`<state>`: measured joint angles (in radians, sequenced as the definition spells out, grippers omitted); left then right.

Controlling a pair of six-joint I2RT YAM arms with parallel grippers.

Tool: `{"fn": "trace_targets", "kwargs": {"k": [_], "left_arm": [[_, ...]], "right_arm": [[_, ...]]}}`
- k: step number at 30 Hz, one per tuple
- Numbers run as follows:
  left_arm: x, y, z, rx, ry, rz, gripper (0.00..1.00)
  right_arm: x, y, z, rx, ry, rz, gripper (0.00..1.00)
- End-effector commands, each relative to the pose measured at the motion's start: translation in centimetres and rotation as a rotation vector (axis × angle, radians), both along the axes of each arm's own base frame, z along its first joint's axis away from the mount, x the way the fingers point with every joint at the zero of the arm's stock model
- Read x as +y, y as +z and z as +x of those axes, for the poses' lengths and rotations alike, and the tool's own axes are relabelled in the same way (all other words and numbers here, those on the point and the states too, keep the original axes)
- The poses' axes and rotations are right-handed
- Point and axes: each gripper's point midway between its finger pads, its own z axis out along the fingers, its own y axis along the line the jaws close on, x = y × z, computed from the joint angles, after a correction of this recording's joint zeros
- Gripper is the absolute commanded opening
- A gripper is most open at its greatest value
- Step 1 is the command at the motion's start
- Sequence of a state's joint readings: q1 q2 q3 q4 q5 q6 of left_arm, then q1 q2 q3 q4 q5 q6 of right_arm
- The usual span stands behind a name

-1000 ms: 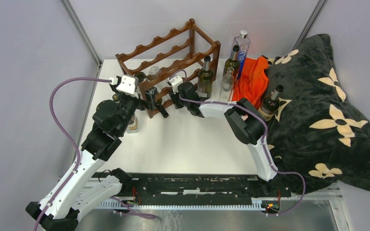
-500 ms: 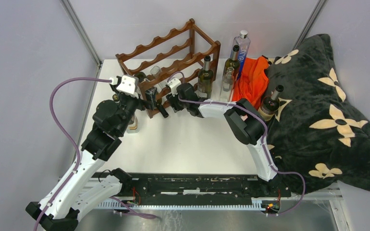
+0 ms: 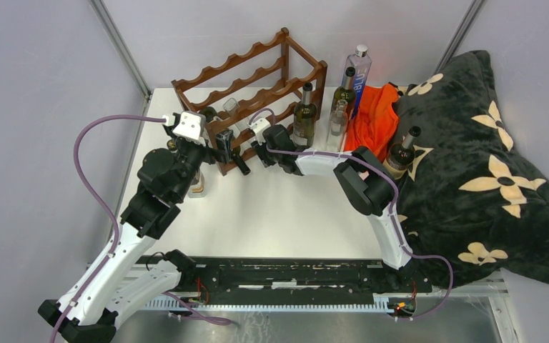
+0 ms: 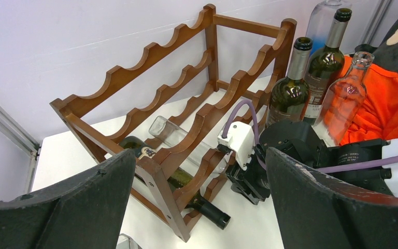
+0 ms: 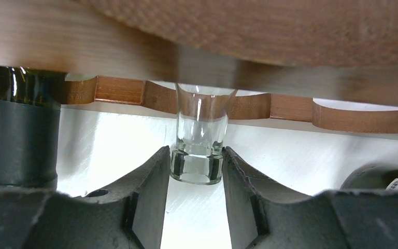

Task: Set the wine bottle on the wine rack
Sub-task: Place the wine bottle in the wine rack.

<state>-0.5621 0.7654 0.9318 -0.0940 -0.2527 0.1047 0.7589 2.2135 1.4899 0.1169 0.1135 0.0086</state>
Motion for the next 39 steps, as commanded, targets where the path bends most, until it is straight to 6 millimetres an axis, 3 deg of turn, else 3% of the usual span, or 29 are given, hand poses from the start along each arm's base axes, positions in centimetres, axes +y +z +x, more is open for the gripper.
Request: {"fn": "trace_targets", "kwargs": {"k": [1,10,22,33,39], "left_arm": [[0.1,2.0,-0.2,-0.074,-0.008,-0.004,1.0],[0.2,2.1,-0.2,-0.076,-0.003,-0.002,1.0],[0.2,1.9,-0.1,-0.073,-0.001,0.002,1.0],[0.2,1.9,-0.1,-0.073,-0.003,0.002,1.0],[0.2,1.9,-0.1,-0.073,-0.004,0.003,1.0]], "right_arm": [[0.0,4.2,0.7,-0.081,-0.006,0.022,0.44],[1.0,4.6,1.5,-0.098,-0.002,0.054,0.2],[3.6,6.0,2.7,-0.097,0.004,0.171,0.17],[2.9,4.4,3.0,-0.084,-0.018,0.112,0.49],[2.6,5.6,3.0,-0.102,0.003,0.102,0.68]]}}
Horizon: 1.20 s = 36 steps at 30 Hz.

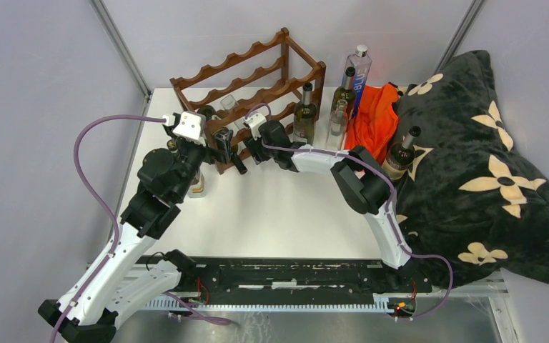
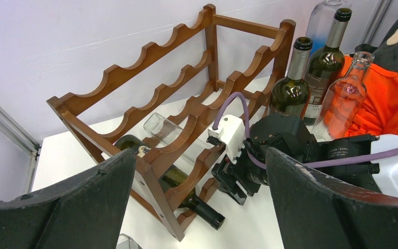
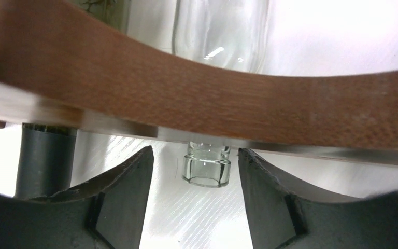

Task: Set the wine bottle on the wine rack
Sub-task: Place the wine bottle in the wine rack, then pick up the wine bottle from the center of the board.

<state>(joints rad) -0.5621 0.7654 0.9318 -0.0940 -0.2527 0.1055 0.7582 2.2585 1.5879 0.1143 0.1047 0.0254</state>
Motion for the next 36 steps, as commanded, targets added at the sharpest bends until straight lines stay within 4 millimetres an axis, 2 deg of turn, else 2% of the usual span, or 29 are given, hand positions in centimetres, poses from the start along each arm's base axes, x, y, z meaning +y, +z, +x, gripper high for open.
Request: {"fn": "trace_targets", "kwargs": {"k": [1,4,10,17,21,24,28,36], "left_arm": [[0.2,1.9,-0.1,-0.071,-0.004,0.003,1.0],[0.1,2.0,-0.1,-0.073,-0.006,-0.002,1.0],[0.1,2.3,-0.3,-0.08,-0.014,-0.015,1.0],[0.2,3.2,-0.5,-0.094,-0.015,-0.039,1.0],[0.1,4.6,-1.1,-0.102,-0.033,-0.075,1.0],[-0.2,5.0,-1.4,-0.088,-0.053,-0.103,1.0],[-0.9,4.1,-1.8,-0.02,-0.09,-0.147,1.0],[-3.1,2.5,-3.5,0.126,-0.208,-0.242,1.0]], "right_arm": [[0.8,4.5,1.3,-0.075,0.009,0.055,0.7],[0.8,6.0,0.6,-0.095,0.069,0.037,0.76],[0.9,7.2,-2.4,-0.062,0.211,0.003,0.77],[-0.1,8.8,-8.6,0.01,0.488,-0.025,0.77],[-2.1,9.1,-12.0,0.021,0.596,-0.055,0.78],[-3.7,8.9,-14.3,0.039,0.659,-0.067,0.78],[-5.4,9.0,-16.8,0.05,0.764,-0.084,0.8],[-9.0,11.1,-21.2,0.009,0.982,-0.178,0.88]]}}
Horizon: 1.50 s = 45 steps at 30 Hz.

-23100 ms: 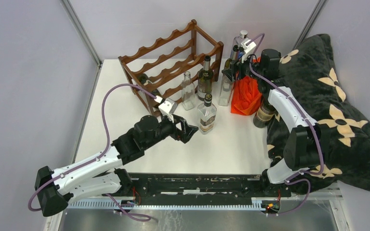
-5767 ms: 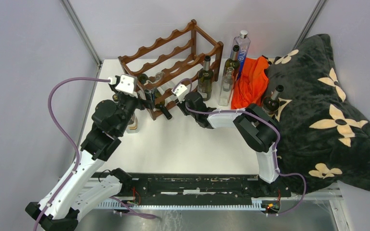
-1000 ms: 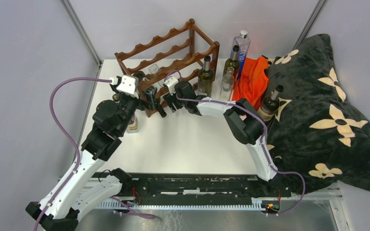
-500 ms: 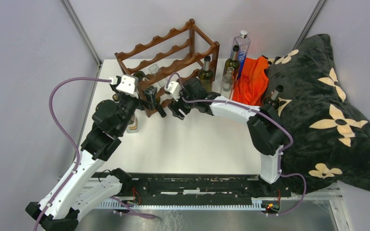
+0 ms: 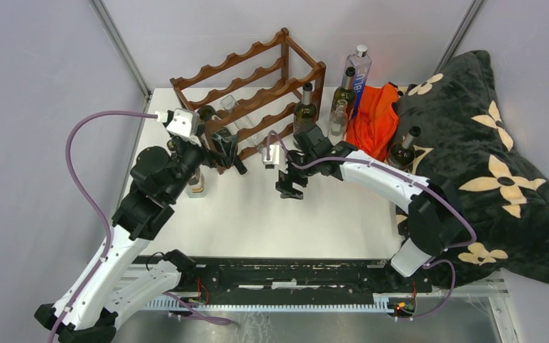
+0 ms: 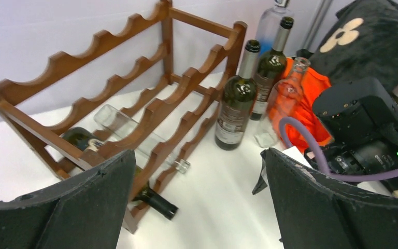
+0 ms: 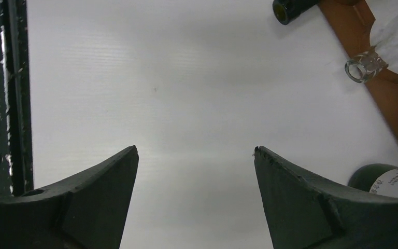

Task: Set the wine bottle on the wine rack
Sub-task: Pick up the wine bottle from the center of the board.

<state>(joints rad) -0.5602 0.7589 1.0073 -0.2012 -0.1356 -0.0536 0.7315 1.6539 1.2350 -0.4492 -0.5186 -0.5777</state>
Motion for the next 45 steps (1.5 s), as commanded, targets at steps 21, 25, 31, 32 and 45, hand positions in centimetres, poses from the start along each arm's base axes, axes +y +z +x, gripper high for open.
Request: {"fn": "trace_targets", "kwargs": {"k": [21,25,31,32,45], "left_arm": [[-4.9,-1.5,-4.7,0.342,-0.269,-0.364,1.0],[-5.5,-2.5,-4.5,0.409,-0.268,-0.413,1.0],[-6.5,-3.4,-4.1,0.476,-0.28,-0.477,0.99],[-6.8,-3.5,-4.1,0.485,-0.289,-0.489,0.99],[-9.8,-3.1,-5.3,0.483,-0.46,-0.536,0.99]], "right_arm": [[-13.5,4.8,-6.6,-0.297,-0.043,0.281,0.98],[-15.1,3.3,-6.2,-0.326,-0.115,0.335,0.98],[-17.5,2.1,-4.5,-0.459,-0.221,0.239,0.98],[-17.6,2.2,-4.5,-0.47,-0.221,0.235,0.98],[-17.7,1.3,-4.5,-0.476,-0.195,0.192,0.98]]}}
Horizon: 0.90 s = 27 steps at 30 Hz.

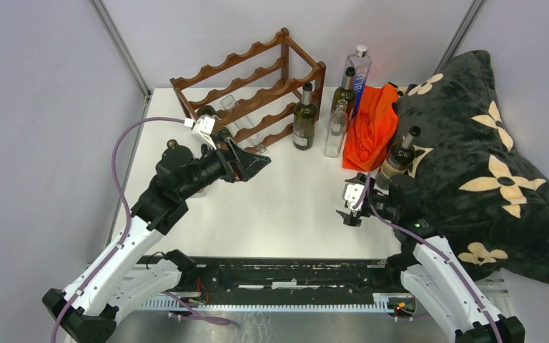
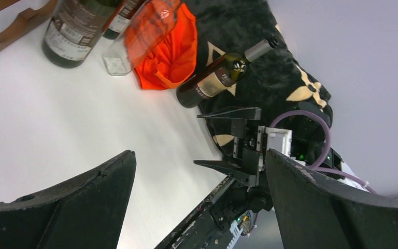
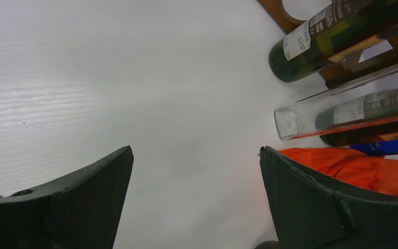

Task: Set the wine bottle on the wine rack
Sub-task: Pick up the wine bottle from the center of the board.

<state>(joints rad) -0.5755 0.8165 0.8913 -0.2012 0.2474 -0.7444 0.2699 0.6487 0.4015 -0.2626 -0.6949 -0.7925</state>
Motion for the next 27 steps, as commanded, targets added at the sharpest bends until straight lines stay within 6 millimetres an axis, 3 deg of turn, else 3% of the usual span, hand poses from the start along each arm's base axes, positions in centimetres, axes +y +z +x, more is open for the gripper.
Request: {"fn": "trace_targets", "kwargs": {"k": [1,12,27], "left_arm": [[-1.4,2.9,-1.0,-0.086,-0.078,-0.079,0.99],[-3.2,2.3,-1.5,-0.21,-0.152,-0.028,0.99],[-2.3,0.9,0.3,-0.288,-0.076,0.076,1.0]], "right_arm": [[-0.1,0.3,0.7,-0.038,-0.003,-0.029,0.98],[-1.2,-2.2,1.7,0.033,-0.05,-0.12,0.98],[-2.2,-4.1,2.3,0.062,-0.092,-0.194,0.98]]}}
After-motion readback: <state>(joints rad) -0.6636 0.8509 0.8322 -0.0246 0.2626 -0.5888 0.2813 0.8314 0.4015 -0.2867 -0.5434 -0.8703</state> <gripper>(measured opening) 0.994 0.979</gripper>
